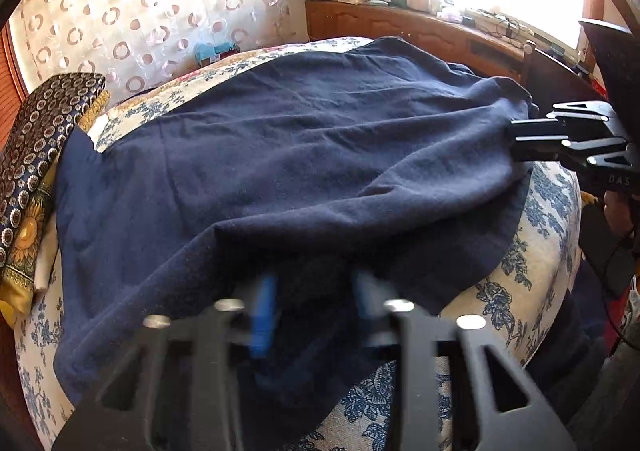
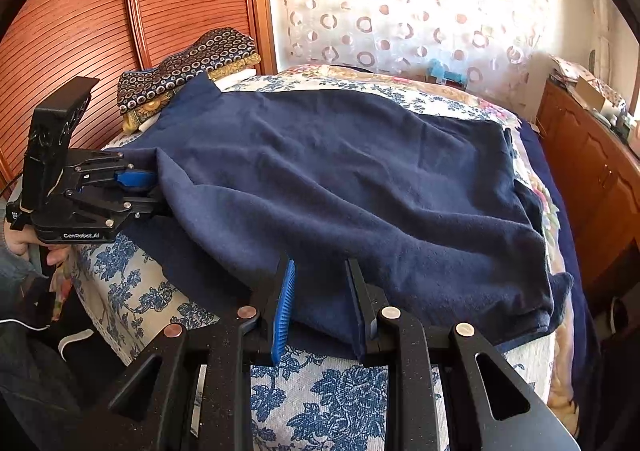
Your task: Fold small clothes
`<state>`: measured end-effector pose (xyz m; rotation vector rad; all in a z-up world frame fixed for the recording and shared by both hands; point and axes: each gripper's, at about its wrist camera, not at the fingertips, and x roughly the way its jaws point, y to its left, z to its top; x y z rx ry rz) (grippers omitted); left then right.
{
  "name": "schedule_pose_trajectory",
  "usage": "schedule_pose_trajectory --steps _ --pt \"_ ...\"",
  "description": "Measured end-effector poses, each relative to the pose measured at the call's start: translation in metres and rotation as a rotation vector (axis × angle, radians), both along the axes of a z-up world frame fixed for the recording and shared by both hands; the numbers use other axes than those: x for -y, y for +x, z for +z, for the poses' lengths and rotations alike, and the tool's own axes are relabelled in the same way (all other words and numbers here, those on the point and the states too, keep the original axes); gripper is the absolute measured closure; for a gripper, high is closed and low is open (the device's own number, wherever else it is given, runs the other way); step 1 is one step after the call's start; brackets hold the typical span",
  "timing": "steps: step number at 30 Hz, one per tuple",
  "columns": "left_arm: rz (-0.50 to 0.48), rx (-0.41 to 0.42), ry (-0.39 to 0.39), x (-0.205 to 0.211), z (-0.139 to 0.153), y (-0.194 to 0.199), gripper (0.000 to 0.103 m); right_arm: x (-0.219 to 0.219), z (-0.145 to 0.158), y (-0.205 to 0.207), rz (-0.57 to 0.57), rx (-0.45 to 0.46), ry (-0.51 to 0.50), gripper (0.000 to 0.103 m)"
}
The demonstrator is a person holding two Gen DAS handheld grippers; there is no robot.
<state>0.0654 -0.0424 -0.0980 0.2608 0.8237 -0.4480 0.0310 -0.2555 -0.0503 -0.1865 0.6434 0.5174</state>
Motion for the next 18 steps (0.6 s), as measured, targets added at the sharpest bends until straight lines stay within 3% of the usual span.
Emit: schedule_pose_trajectory --steps 4,11,13,18 --pt "-0.024 -0.016 -0.025 -0.003 0.011 -0.007 0.093 0.007 0.001 -0.002 -0.006 0.006 0.004 0.077" --pt "-0.032 0.018 -0.185 -0.025 0.071 -0.039 0.093 0.019 0.004 -0.002 -0.032 0.020 0.021 0.077" --pt "-0.019 0.029 -0.198 -0.028 0.079 -0.045 0.088 0.022 0.004 -0.003 -0.039 0.020 0.030 0.077" --pt "0.006 0.020 -0.190 -0.036 0.073 -0.043 0.062 0.026 -0.002 -0.004 -0.044 0.003 0.037 0.077"
